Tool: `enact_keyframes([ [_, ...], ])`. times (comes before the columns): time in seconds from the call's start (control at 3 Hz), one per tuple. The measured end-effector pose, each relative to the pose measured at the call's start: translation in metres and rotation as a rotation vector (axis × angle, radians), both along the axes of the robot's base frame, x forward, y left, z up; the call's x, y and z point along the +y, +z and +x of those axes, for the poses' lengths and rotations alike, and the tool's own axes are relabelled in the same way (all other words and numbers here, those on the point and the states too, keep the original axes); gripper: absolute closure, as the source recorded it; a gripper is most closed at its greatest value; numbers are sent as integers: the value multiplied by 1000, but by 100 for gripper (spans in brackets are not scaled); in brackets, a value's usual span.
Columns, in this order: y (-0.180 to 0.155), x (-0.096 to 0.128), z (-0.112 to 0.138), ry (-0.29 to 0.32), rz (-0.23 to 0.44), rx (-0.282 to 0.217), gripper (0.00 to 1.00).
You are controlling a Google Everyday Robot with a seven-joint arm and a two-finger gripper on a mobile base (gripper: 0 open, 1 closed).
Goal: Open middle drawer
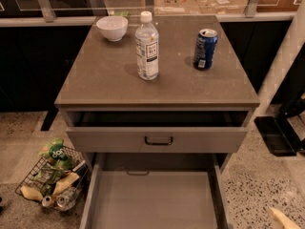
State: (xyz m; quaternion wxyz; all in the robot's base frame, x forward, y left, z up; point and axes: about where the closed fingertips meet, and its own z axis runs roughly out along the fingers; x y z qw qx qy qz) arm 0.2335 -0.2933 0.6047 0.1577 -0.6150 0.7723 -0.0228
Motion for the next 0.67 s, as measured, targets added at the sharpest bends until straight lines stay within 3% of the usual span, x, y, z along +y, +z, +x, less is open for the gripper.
enact_keyframes([
  [0.67,-18,-1,-3,9,29,4,0],
])
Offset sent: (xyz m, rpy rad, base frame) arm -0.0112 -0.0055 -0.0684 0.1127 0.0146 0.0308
